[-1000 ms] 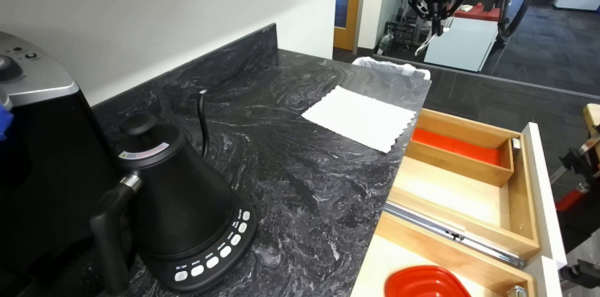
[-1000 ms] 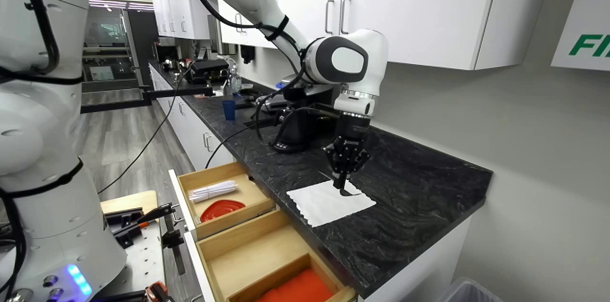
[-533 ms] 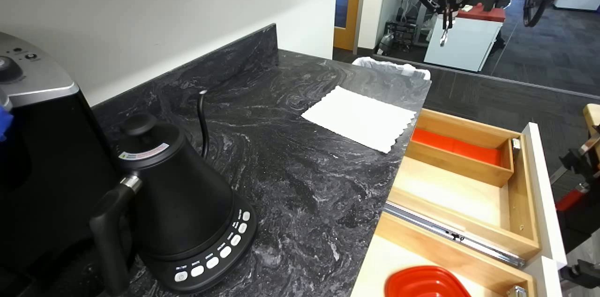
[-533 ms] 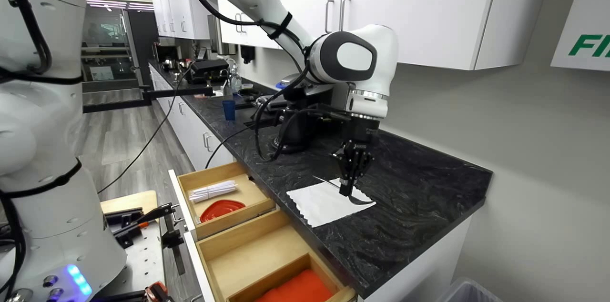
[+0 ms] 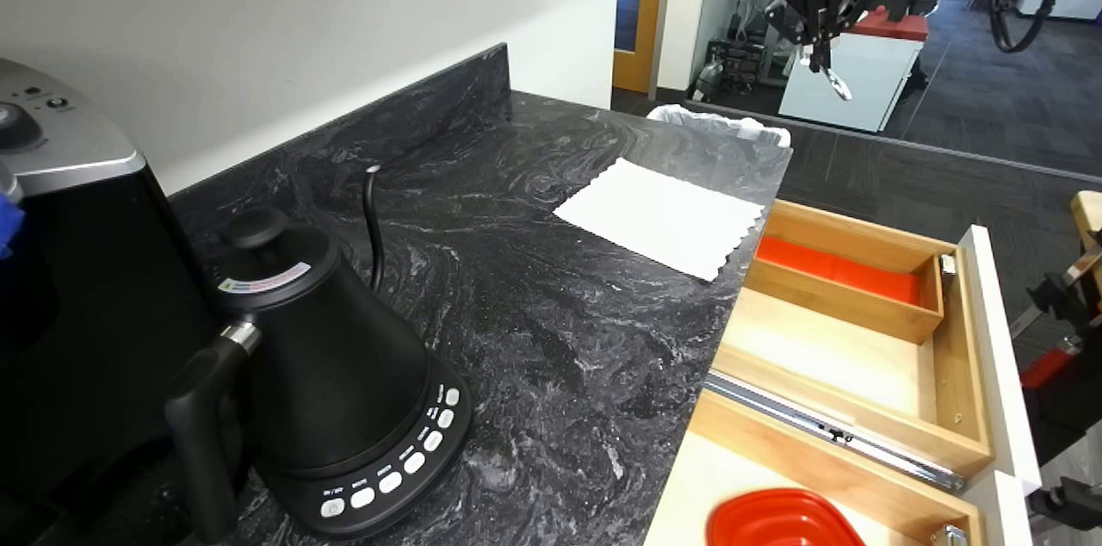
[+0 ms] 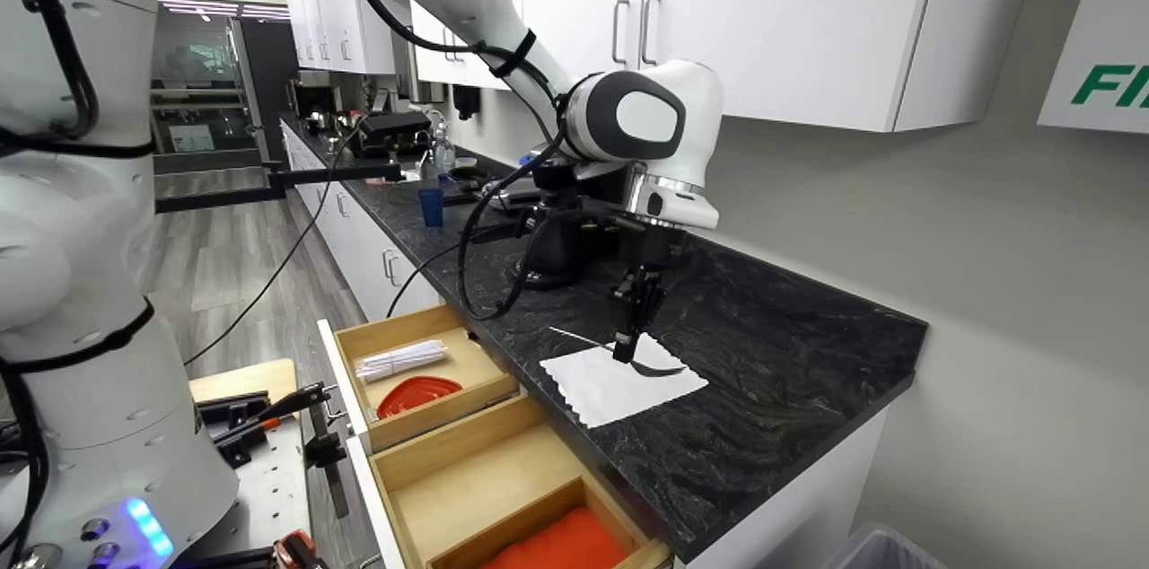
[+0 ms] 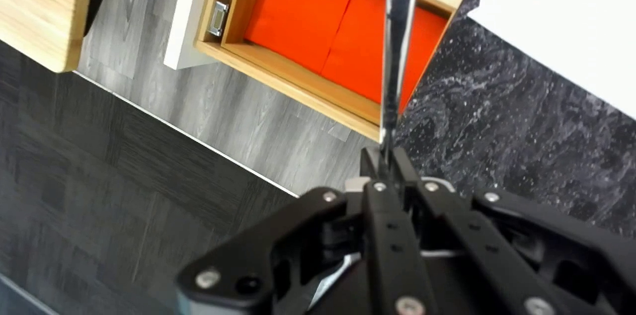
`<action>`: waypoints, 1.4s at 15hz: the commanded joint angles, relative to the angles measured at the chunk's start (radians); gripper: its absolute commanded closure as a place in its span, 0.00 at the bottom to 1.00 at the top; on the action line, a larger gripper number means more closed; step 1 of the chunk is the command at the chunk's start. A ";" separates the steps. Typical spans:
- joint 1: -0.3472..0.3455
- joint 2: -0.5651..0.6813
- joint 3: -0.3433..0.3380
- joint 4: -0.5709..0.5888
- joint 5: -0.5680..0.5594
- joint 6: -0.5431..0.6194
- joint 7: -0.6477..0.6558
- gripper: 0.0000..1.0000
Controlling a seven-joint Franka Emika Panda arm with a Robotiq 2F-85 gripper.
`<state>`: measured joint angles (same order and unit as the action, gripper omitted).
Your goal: Put the silver fork inside the open drawer on the right
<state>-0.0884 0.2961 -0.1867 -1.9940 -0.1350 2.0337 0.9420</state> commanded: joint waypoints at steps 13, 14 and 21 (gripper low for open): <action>0.046 0.016 0.086 -0.105 0.012 -0.118 -0.447 0.96; 0.052 0.024 0.089 -0.108 0.012 -0.117 -0.468 0.96; 0.070 0.071 0.114 -0.095 0.041 -0.114 -0.577 0.96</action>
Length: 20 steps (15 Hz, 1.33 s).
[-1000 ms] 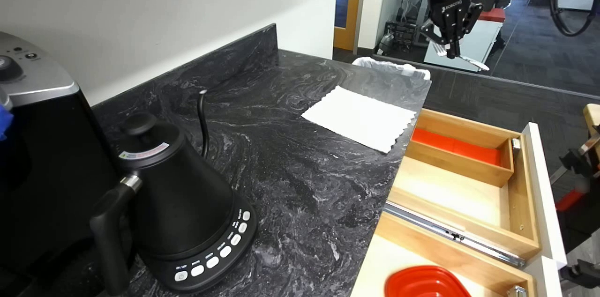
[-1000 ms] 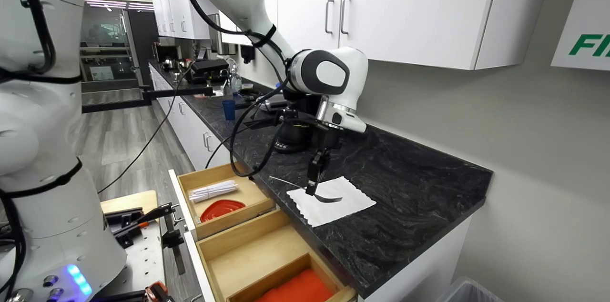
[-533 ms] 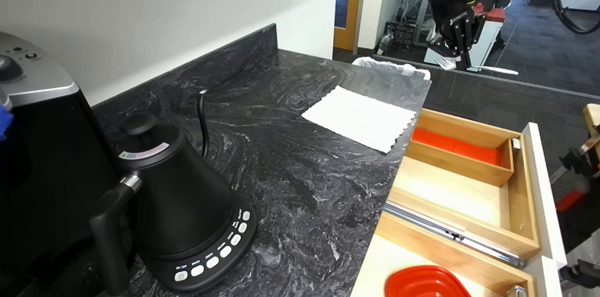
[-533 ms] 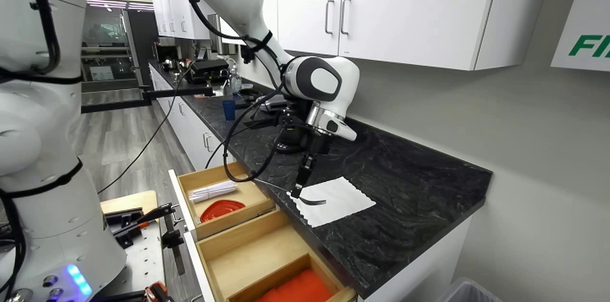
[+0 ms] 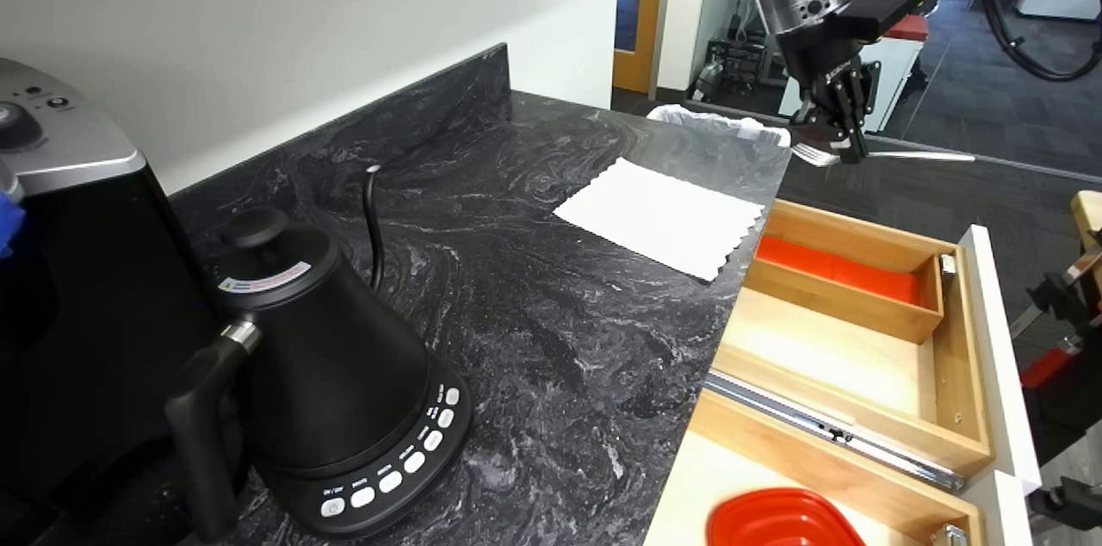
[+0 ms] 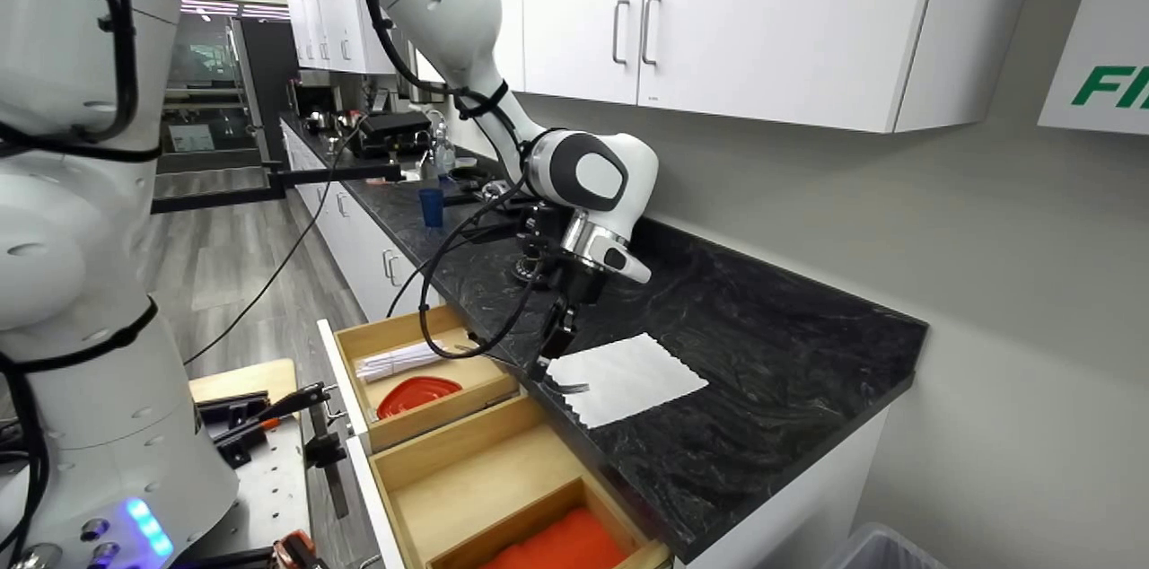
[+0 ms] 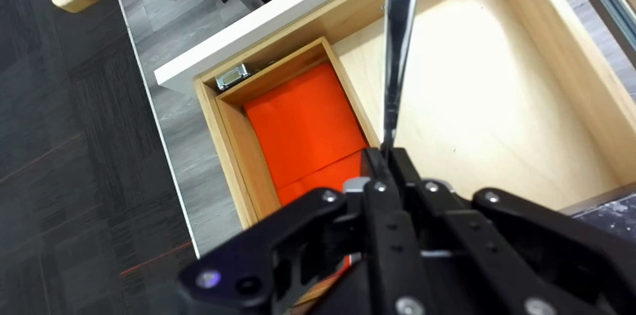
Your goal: Put the silver fork inside the open drawer on the right
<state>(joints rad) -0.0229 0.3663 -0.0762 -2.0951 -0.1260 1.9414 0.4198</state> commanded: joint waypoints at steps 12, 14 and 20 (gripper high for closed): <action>-0.018 0.019 0.000 0.062 0.155 -0.049 -0.129 0.96; -0.021 0.020 0.001 0.067 0.157 -0.064 -0.162 0.96; -0.010 0.014 -0.003 0.050 0.142 -0.038 -0.159 0.95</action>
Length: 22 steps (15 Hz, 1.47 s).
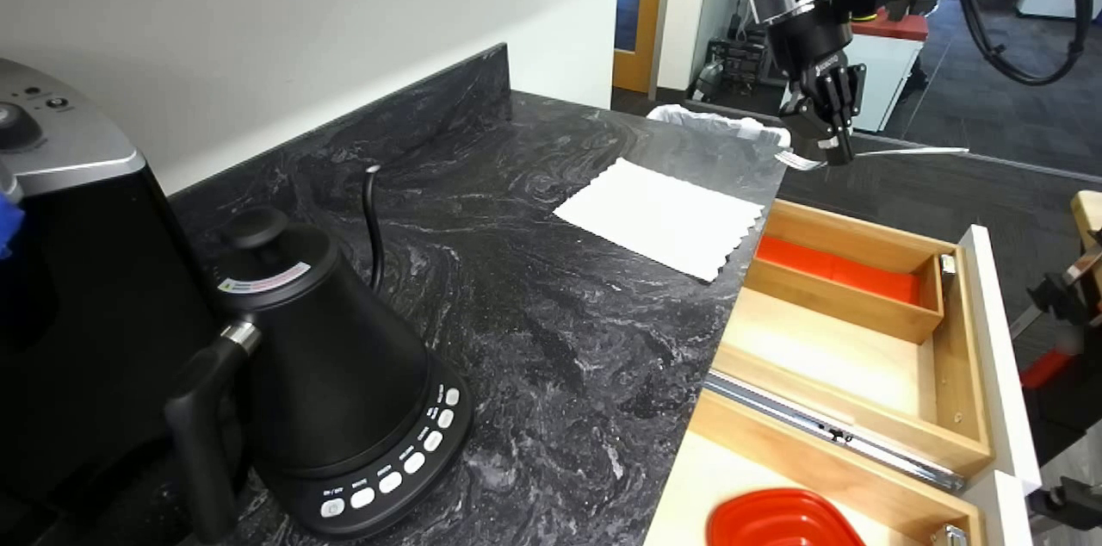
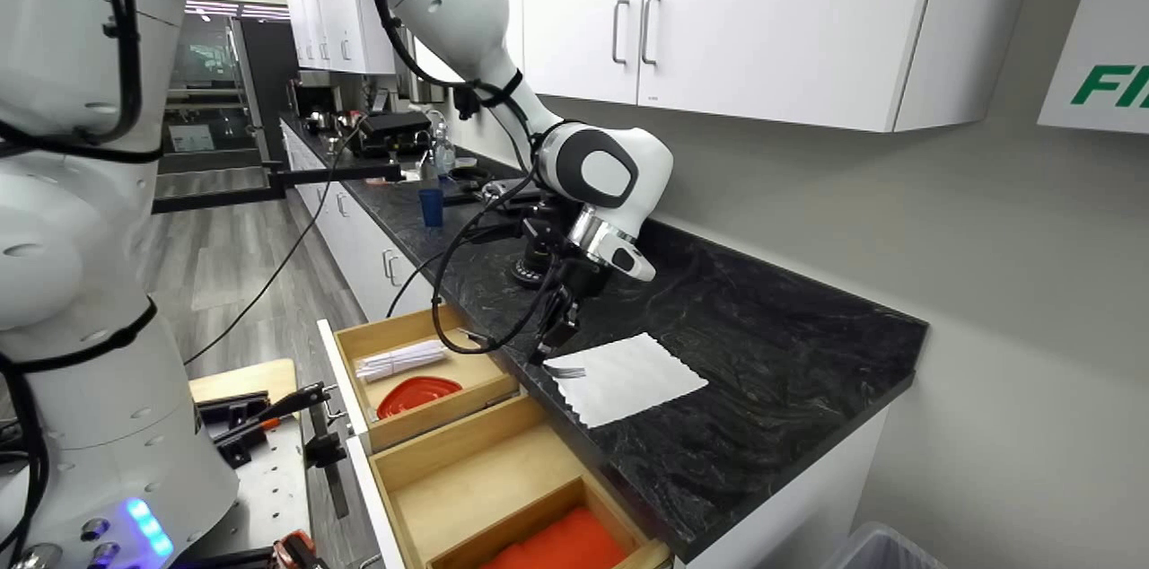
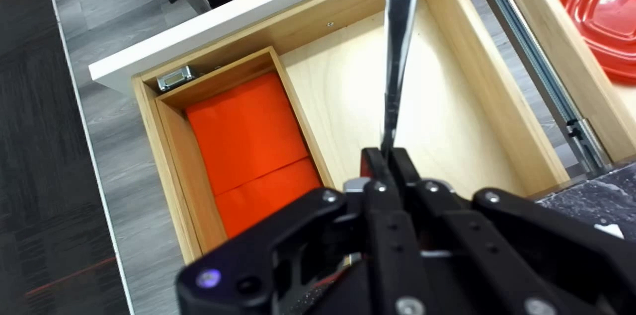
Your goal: Put the silver fork inside the open drawer on the right
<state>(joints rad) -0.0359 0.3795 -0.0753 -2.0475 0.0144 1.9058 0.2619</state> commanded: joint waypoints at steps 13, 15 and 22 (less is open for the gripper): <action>0.005 0.002 -0.003 0.003 0.001 -0.002 -0.001 0.95; 0.005 0.002 -0.003 0.003 0.001 -0.002 -0.001 0.95; -0.011 0.010 0.002 -0.002 0.040 -0.018 -0.023 0.94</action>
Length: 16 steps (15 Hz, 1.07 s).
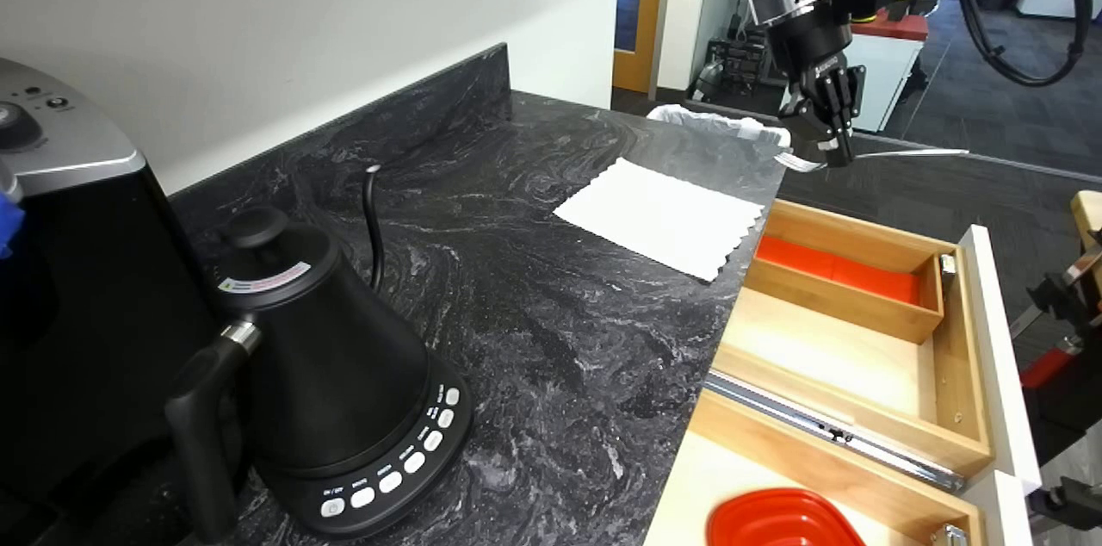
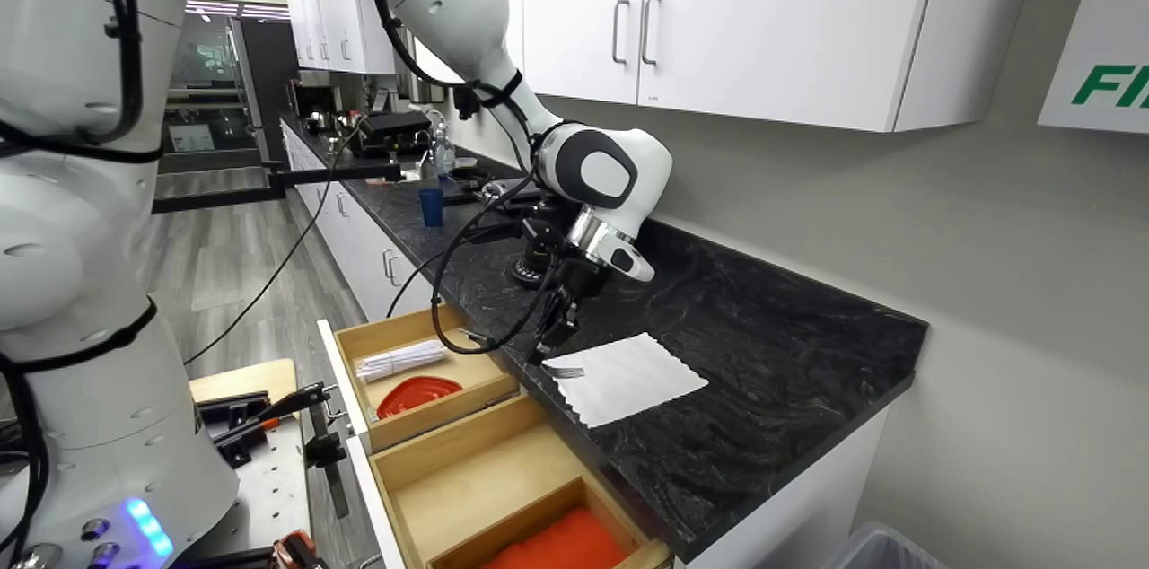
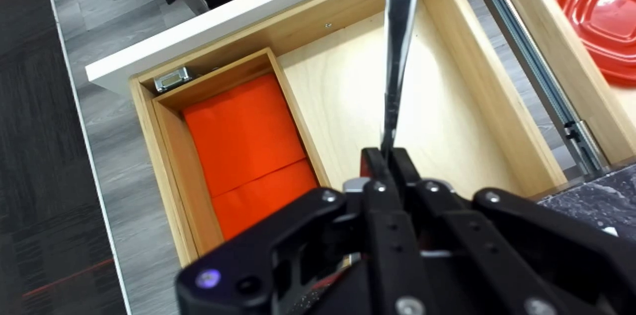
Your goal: Put the silver fork inside the open drawer on the right
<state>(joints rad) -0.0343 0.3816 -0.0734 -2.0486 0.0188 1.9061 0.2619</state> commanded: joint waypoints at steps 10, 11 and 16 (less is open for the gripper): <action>-0.106 0.153 -0.042 0.134 0.054 -0.195 -0.182 0.95; -0.120 0.190 -0.044 0.176 0.056 -0.220 -0.206 0.95; -0.152 0.152 -0.042 0.121 0.012 -0.172 -0.379 0.95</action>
<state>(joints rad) -0.1587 0.5391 -0.1238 -1.9381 0.0532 1.7481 -0.0220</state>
